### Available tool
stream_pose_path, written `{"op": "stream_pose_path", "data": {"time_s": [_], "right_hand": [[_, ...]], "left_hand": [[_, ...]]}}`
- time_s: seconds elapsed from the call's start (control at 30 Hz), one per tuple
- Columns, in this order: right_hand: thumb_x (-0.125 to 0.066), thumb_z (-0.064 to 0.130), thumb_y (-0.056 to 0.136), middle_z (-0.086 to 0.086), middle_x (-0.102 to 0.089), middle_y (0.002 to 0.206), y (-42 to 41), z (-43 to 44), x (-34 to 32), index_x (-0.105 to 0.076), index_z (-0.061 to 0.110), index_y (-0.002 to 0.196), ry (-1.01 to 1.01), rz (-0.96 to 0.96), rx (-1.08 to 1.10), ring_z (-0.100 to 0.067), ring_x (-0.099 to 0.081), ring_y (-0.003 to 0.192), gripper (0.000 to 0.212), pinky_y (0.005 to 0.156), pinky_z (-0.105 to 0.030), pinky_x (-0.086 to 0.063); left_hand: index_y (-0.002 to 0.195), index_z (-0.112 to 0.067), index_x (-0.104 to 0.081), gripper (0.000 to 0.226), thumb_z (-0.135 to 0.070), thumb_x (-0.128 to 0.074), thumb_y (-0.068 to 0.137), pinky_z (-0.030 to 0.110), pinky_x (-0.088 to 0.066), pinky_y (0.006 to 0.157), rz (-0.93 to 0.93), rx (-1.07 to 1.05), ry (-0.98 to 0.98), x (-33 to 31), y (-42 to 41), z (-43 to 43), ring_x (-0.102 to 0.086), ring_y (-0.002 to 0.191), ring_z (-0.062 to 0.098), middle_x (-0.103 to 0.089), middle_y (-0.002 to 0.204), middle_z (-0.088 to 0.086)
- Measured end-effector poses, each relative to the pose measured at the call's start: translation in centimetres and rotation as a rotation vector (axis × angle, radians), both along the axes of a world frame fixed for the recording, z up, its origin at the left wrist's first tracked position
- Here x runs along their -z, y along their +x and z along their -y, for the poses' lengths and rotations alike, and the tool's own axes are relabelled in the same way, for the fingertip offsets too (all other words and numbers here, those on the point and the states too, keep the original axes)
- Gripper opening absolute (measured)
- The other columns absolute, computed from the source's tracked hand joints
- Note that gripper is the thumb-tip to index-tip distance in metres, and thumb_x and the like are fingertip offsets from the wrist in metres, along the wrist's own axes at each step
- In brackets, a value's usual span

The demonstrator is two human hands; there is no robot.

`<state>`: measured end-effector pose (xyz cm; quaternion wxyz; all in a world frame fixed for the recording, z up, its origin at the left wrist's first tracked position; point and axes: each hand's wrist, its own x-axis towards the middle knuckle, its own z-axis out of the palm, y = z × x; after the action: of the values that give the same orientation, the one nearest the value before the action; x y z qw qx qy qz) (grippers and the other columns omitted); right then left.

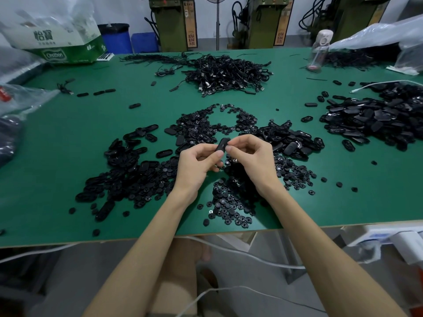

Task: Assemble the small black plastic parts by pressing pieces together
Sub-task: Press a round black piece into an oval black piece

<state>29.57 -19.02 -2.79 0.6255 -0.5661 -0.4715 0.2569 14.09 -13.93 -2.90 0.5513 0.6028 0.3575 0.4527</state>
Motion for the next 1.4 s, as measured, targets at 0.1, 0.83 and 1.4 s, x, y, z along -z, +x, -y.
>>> {"op": "stream_pose_path", "data": {"time_s": [0.1,0.83,1.4], "right_hand": [[-0.080,0.008,0.087,0.004,-0.075,0.084,-0.1,0.1,-0.1,-0.076,0.014,0.090,0.000,0.040,0.002,-0.007,-0.067,0.077,0.007,0.074,-0.023,-0.055],[-0.065,0.001,0.094,-0.003,-0.069,0.098,-1.2,0.4,-0.6,-0.081,0.015,0.103,-0.018,0.360,-0.021,-0.016,-0.063,0.084,0.023,0.074,-0.024,-0.049],[-0.074,0.010,0.093,0.002,-0.074,0.081,-0.3,-0.1,0.0,-0.075,0.013,0.098,-0.009,0.061,-0.041,-0.010,-0.070,0.073,0.006,0.068,-0.024,-0.055]], "left_hand": [[0.095,-0.019,-0.074,0.011,-0.009,-0.077,0.091,0.022,-0.057,0.064,0.002,-0.015,0.005,0.0,0.0,0.0,-0.072,0.070,0.016,-0.076,0.076,0.000],[0.097,-0.009,-0.071,0.009,-0.013,-0.063,0.101,0.023,-0.055,0.063,-0.131,-0.057,0.076,0.4,0.2,-0.3,-0.066,0.067,0.008,-0.069,0.080,0.005],[0.098,-0.010,-0.073,0.003,-0.012,-0.070,0.098,0.025,-0.055,0.062,-0.131,0.018,0.112,0.1,0.1,-0.1,-0.068,0.072,0.011,-0.073,0.082,0.002]]}}
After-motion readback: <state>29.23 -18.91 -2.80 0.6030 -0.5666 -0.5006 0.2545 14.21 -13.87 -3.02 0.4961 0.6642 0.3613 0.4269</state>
